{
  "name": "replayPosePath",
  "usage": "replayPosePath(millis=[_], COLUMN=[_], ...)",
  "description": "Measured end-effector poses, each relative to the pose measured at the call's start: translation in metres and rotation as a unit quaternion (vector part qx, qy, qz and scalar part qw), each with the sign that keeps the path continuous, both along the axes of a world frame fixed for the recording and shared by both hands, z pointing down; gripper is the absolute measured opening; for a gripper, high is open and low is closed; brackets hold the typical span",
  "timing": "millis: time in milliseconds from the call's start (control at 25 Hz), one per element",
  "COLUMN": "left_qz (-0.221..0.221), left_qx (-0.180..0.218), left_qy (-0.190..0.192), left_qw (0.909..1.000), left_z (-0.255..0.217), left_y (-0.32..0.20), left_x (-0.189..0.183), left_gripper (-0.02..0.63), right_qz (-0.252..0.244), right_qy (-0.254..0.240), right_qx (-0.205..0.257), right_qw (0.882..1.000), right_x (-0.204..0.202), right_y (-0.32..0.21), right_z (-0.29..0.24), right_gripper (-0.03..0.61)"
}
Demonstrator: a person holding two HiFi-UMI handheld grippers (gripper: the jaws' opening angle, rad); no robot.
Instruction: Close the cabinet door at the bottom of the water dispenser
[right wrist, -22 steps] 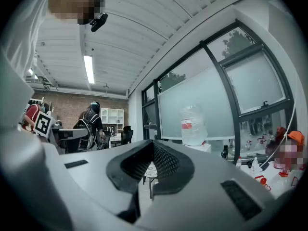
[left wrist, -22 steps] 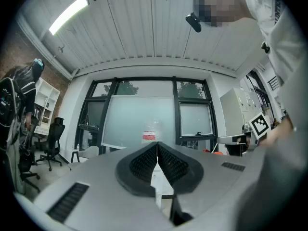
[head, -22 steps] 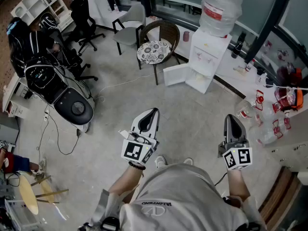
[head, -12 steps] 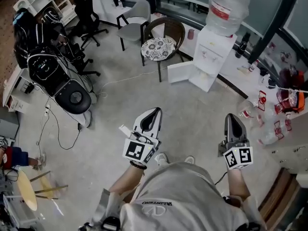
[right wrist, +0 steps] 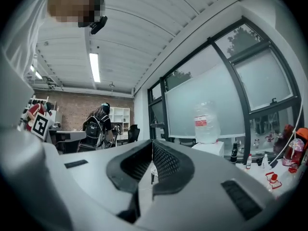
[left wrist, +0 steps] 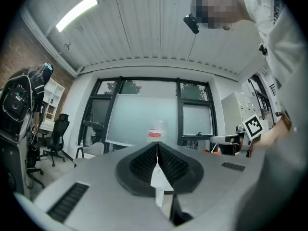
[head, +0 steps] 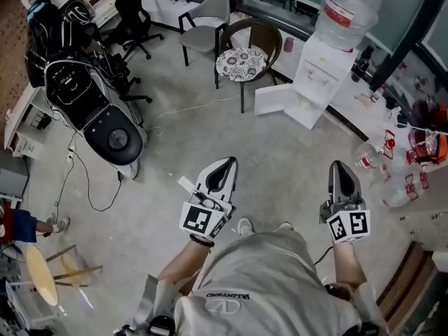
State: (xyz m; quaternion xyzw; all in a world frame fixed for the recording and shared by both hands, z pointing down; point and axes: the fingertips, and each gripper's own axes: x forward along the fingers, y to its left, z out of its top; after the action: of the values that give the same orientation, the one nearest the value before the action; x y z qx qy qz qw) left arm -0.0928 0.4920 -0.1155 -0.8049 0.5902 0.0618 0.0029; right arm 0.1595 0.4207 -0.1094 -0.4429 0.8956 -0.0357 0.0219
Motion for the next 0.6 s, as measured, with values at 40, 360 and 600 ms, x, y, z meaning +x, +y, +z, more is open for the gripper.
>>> replayPosePath(millis=[40, 360, 600], left_qz=[0.0, -0.009, -0.014], left_qx=[-0.001, -0.021, -0.023], left_qy=[0.0, 0.017, 0.013], left_qw=[1.0, 0.9996, 0.9996], left_z=[0.002, 0.017, 0.019], left_y=[0.002, -0.014, -0.037], left_x=[-0.007, -0.026, -0.027], left_gripper=[0.009, 0.009, 0.009], right_qz=[-0.003, -0.022, -0.037], right_qy=[0.004, 0.025, 0.02], right_qx=[0.002, 0.004, 0.001], right_qw=[1.0, 0.999, 0.999], right_x=[-0.009, -0.034, -0.047], right_y=[0.002, -0.011, -0.044], right_z=[-0.001, -0.001, 0.007], right_gripper=[0.015, 0.015, 0.015])
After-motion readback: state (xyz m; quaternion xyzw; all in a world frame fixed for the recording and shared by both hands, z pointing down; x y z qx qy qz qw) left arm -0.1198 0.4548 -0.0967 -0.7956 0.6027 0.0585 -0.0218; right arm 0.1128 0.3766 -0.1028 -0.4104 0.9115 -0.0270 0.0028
